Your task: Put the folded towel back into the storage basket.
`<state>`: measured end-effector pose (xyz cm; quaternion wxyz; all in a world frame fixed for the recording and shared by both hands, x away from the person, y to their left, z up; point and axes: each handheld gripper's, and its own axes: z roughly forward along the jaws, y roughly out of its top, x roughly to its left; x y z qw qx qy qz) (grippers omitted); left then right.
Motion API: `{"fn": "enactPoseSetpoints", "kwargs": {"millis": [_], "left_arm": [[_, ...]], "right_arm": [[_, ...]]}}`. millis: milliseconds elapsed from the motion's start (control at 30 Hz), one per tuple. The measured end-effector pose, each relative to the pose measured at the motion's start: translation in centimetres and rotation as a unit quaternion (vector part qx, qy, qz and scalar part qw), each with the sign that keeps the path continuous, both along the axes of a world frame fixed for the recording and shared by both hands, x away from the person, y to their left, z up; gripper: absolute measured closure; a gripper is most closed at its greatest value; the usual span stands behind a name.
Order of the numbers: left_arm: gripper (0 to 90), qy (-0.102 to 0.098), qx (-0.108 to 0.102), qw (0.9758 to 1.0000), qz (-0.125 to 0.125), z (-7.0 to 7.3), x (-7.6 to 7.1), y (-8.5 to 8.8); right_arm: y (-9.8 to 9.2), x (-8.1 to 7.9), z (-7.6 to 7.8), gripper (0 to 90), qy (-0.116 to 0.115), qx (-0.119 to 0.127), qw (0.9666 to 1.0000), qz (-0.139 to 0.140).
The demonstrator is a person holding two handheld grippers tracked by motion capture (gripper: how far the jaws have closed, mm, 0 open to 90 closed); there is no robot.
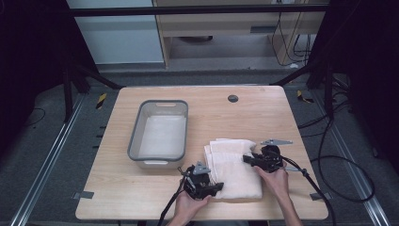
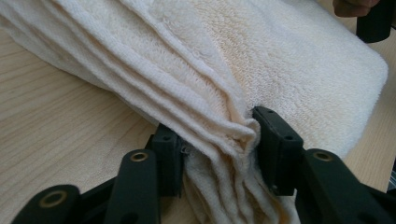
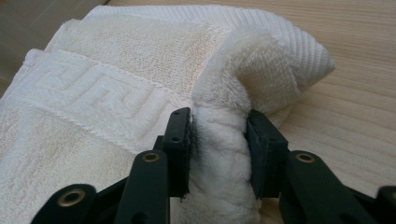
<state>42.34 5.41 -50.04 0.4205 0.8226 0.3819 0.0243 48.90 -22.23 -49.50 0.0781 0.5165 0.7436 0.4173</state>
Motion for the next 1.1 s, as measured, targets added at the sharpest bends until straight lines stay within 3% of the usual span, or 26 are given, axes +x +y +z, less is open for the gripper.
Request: {"fn": "enactPoseSetpoints", "kwargs": {"millis": [200, 500, 767, 933, 1100], "left_arm": [[65.2, -0.012, 0.006, 0.9999, 0.000, 0.3, -0.3, -0.1], [68.4, -0.023, 0.001, 0.9997, 0.003, 1.0, -0.6, 0.1], [68.8, -0.034, 0.000, 0.9994, 0.003, 1.9, -0.7, 0.7], [68.8, -0.042, -0.008, 0.9991, 0.002, 3.0, -0.9, 1.2], [68.8, -0.054, -0.007, 0.9985, 0.003, 3.7, -1.2, 1.3]], "right_arm": [[0.0, 0.0, 0.1, 69.3, 0.003, 0.009, 1.0000, -0.002], [-0.2, -0.3, 0.9, 71.3, -0.001, 0.014, 0.9999, -0.005], [-0.1, -0.8, 2.1, 71.5, -0.021, 0.015, 0.9997, 0.001], [-0.2, -1.2, 3.0, 71.5, -0.036, 0.033, 0.9988, 0.003], [-0.1, -1.6, 3.9, 71.5, -0.058, 0.024, 0.9980, 0.006]]}}
